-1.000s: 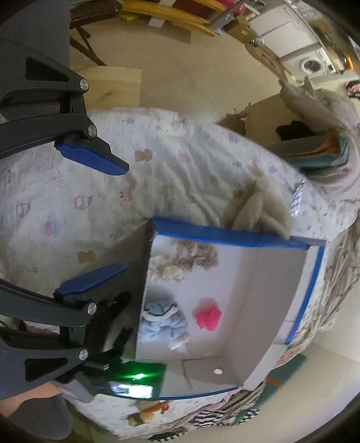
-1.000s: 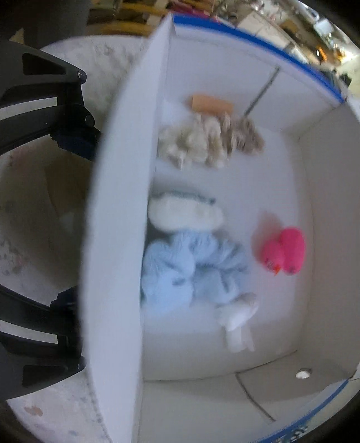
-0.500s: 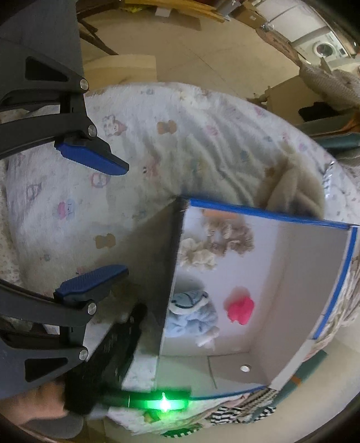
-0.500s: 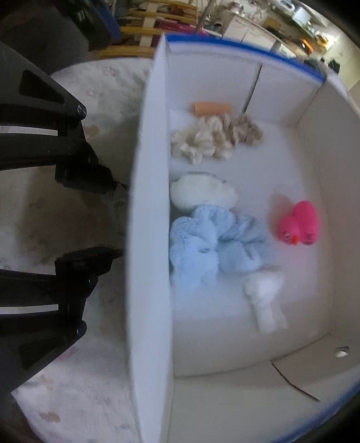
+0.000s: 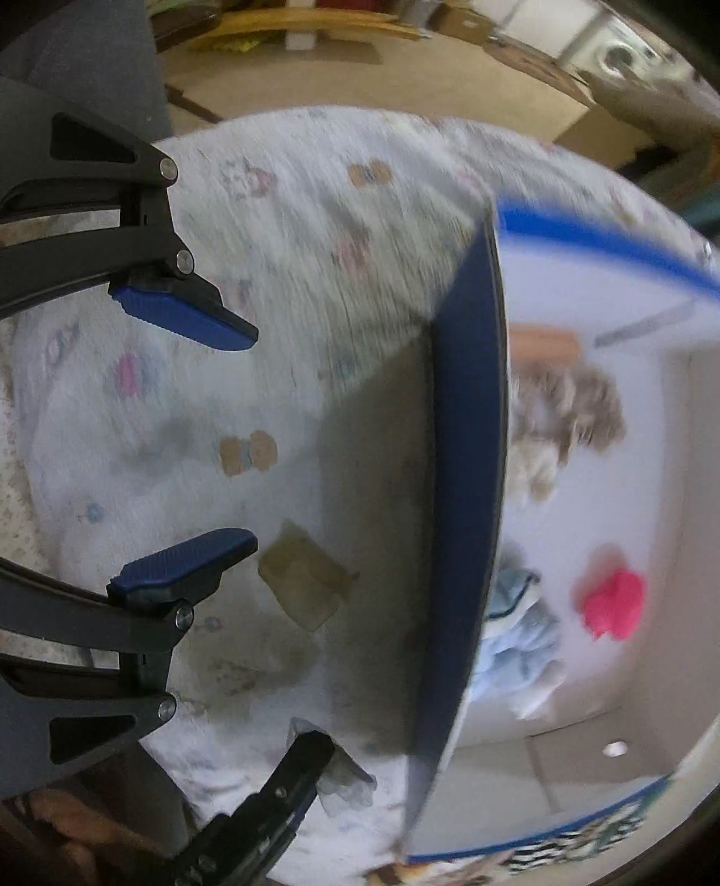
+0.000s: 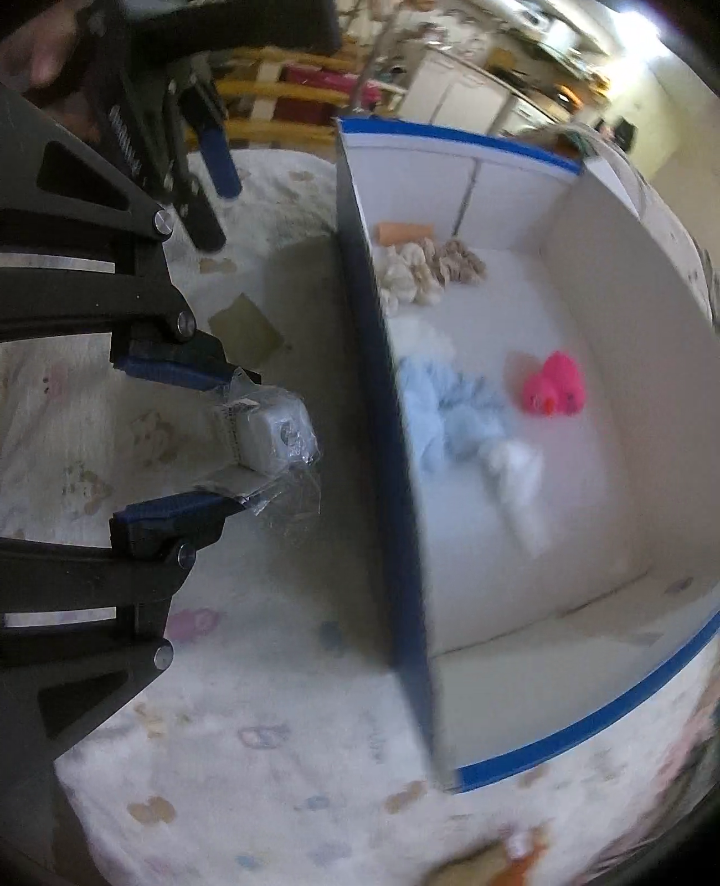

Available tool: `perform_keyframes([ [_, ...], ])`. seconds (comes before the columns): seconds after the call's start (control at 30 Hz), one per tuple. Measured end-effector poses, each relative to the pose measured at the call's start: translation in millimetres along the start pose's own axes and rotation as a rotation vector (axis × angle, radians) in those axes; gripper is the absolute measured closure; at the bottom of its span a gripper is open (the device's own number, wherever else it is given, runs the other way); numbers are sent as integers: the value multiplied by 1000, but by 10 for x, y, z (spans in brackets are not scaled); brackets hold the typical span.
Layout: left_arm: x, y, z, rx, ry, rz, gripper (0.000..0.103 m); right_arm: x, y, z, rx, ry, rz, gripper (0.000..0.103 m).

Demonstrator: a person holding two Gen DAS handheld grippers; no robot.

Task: Organize soft objects
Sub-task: 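Carry the clear packet with the right tool into the box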

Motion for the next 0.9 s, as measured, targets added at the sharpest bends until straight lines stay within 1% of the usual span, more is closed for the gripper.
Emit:
perform_keyframes([
  [0.07,-82,-17,136,-35,-2,-1,39,-59,34,53,-32,4,-19,67],
  [0.13,-134,-49,260,-58,12,9,39,-61,20,106,-53,1,-22,67],
  [0.23,-216,-82,430,-113,23,17,39,-57,5,128,-59,2,-22,67],
  [0.3,-307,-97,525,-156,-2,23,39,-74,0,120,-63,-3,-28,67],
  [0.4,-404,-105,607,-177,12,33,40,-52,-9,104,-54,-8,-33,67],
  [0.43,-419,-101,616,-172,25,34,45,-52,-9,86,-46,-7,-32,67],
  [0.47,-434,-92,620,-166,42,30,58,-48,-12,73,-39,-4,-29,67],
  [0.5,-439,-84,610,-157,56,29,68,-47,-14,62,-38,-5,-28,67],
  [0.53,-429,-77,607,-147,83,27,83,-44,-15,55,-39,-6,-28,67],
  [0.57,-422,-73,616,-142,105,24,89,-44,-16,54,-38,-5,-26,67],
  [0.6,-409,-62,646,-140,147,10,89,-47,-17,52,-36,-2,-25,67],
  [0.63,-395,-54,670,-144,167,5,97,-48,-20,51,-35,0,-24,67],
  [0.7,-337,-30,701,-180,138,26,97,-46,-28,44,-30,10,-19,67],
  [0.73,-314,-16,731,-185,141,26,97,-59,-38,21,-28,12,-15,67],
  [0.83,-213,-16,687,-156,165,34,97,-44,-62,-28,-22,3,-5,67],
  [0.9,-130,-18,576,-113,163,42,97,-24,-70,-51,-7,3,2,67],
])
Point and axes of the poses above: each gripper's, at about its wrist camera, not at the fingertips, and x roughly against the way its jaws point, z to its right, y to its underside, the point moved 6 cm from there along -x, roughly the way its jaws point, and after that the axes turned 10 degrees about z, right-handed, at the moved point
